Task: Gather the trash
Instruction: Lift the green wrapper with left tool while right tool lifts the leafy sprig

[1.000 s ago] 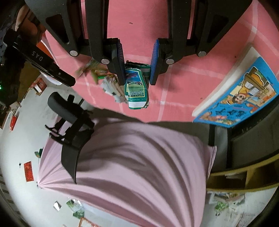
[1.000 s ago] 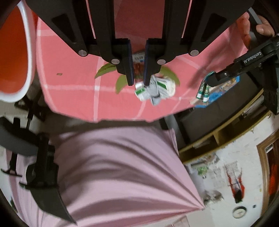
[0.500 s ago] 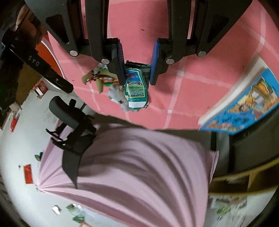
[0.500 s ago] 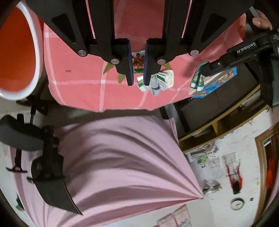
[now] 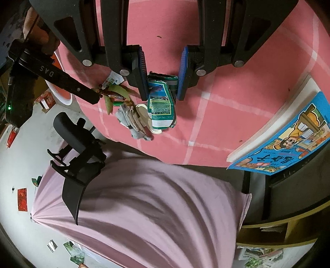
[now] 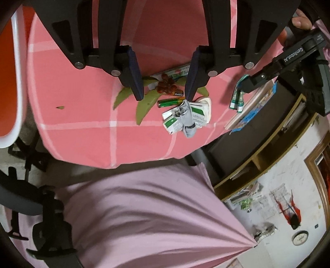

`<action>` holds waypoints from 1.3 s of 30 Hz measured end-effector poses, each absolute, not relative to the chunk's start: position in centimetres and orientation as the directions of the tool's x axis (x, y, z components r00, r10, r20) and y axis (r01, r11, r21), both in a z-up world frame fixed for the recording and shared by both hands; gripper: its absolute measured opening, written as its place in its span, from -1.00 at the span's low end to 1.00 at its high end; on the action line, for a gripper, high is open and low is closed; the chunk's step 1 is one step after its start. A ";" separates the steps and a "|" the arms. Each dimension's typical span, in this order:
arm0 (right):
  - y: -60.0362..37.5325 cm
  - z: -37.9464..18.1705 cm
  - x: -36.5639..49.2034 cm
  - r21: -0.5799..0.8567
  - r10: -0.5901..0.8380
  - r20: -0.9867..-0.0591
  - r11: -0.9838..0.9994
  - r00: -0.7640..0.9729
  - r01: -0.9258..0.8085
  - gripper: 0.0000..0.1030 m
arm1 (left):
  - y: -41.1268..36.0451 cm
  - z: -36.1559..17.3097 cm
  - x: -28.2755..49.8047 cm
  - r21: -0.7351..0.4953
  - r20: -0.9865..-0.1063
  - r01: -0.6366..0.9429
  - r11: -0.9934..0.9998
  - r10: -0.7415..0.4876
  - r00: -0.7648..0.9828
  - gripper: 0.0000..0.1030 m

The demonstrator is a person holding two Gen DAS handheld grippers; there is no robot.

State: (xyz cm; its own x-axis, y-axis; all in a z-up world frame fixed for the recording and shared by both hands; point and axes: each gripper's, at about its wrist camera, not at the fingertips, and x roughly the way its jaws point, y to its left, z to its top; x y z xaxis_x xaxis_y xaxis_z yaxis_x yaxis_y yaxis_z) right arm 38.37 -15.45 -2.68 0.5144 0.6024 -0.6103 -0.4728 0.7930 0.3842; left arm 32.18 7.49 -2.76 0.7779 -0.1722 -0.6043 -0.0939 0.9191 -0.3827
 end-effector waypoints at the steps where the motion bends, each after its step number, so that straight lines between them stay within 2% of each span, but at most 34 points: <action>1: -15.3 -2.7 38.4 0.384 0.603 -0.613 0.792 0.511 -0.475 -0.39 | 7.6 -2.8 32.2 -0.383 -0.607 -0.096 0.919 -0.172 0.776 -0.56; 4: -14.9 -2.8 38.5 0.378 0.604 -0.623 0.789 0.497 -0.484 -0.61 | 7.6 -2.8 32.2 -0.383 -0.605 -0.094 0.919 -0.172 0.777 -0.56; 5: -14.7 -2.9 38.5 0.373 0.603 -0.629 0.788 0.491 -0.490 -0.77 | 7.6 -2.8 32.2 -0.383 -0.603 -0.093 0.919 -0.173 0.779 -0.56; 7: -14.4 -2.9 38.3 0.363 0.598 -0.634 0.790 0.490 -0.495 -0.80 | 7.5 -2.8 32.1 -0.382 -0.597 -0.085 0.920 -0.175 0.783 -0.56; 15: -15.0 -1.9 37.4 0.337 0.598 -0.585 0.793 0.547 -0.507 -0.83 | 7.2 -2.5 31.2 -0.371 -0.566 -0.065 0.926 -0.170 0.807 -0.56; 19: -15.7 -1.2 36.8 0.332 0.600 -0.540 0.797 0.591 -0.505 -0.83 | 7.0 -1.8 30.1 -0.366 -0.517 -0.042 0.930 -0.165 0.840 -0.56; 26: -17.9 0.5 34.7 0.336 0.619 -0.387 0.785 0.683 -0.521 -0.83 | 5.2 -0.3 27.6 -0.298 -0.412 0.009 0.954 -0.137 0.901 -0.56; 31: -19.2 1.9 32.4 0.274 0.598 -0.285 0.800 0.749 -0.534 -0.83 | 3.3 0.7 25.9 -0.238 -0.338 0.018 0.971 -0.100 0.936 -0.56; 39: -22.5 3.5 30.3 0.176 0.520 -0.178 0.852 0.835 -0.493 -0.83 | -0.8 1.5 25.4 -0.209 -0.312 0.065 0.976 -0.130 0.941 -0.56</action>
State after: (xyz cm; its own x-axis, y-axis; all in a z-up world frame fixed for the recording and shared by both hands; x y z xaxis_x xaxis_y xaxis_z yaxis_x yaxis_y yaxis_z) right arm 30.28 -22.48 3.48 0.8351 0.5204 -0.1782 -0.4932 0.8519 0.1762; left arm 25.41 -0.80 1.45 0.9413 -0.1298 -0.3117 0.0654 0.9757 -0.2089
